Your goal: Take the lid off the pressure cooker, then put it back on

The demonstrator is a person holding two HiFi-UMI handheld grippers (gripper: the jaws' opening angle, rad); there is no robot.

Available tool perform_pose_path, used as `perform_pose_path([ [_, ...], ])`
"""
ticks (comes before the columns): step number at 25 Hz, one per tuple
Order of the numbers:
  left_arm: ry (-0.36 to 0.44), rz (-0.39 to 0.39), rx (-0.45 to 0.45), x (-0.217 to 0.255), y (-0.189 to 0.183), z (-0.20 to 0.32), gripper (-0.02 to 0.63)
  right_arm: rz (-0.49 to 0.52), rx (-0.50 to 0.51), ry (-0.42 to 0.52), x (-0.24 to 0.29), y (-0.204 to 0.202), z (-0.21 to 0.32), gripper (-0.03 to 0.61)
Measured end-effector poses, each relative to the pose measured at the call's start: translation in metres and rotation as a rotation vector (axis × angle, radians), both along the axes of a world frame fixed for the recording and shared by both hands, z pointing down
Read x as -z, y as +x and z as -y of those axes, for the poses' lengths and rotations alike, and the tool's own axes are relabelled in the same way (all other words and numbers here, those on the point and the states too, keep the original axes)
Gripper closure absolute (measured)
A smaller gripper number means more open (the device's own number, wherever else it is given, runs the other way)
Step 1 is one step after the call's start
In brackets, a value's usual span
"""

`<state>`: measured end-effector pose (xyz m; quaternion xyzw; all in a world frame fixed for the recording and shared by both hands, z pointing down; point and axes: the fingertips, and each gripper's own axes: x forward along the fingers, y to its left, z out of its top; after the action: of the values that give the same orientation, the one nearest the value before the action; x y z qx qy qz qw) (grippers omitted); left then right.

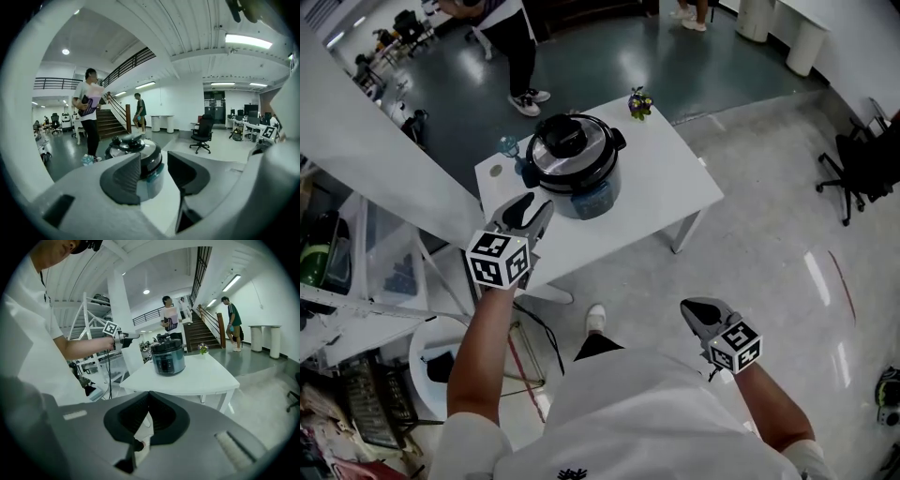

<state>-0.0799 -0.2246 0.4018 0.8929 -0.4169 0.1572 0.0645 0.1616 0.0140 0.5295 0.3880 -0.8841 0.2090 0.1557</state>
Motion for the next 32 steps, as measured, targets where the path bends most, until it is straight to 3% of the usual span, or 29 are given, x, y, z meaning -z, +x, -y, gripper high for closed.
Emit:
perform_pose_path([
  [7,-0.073,-0.047,0.035,-0.035,0.013,-0.092,0.517,0.007,0.068,-0.024,-0.006,-0.002,-0.028,0.565],
  [18,-0.201,-0.074,-0.073,-0.077,0.068,-0.208,0.602,0.039,0.121,-0.008,0.001,-0.017,-0.057,0.565],
  [32,-0.357,-0.081,-0.219,-0.114,0.115,-0.323,0.607,0.057,0.125,-0.01,0.004,-0.022,-0.097,0.565],
])
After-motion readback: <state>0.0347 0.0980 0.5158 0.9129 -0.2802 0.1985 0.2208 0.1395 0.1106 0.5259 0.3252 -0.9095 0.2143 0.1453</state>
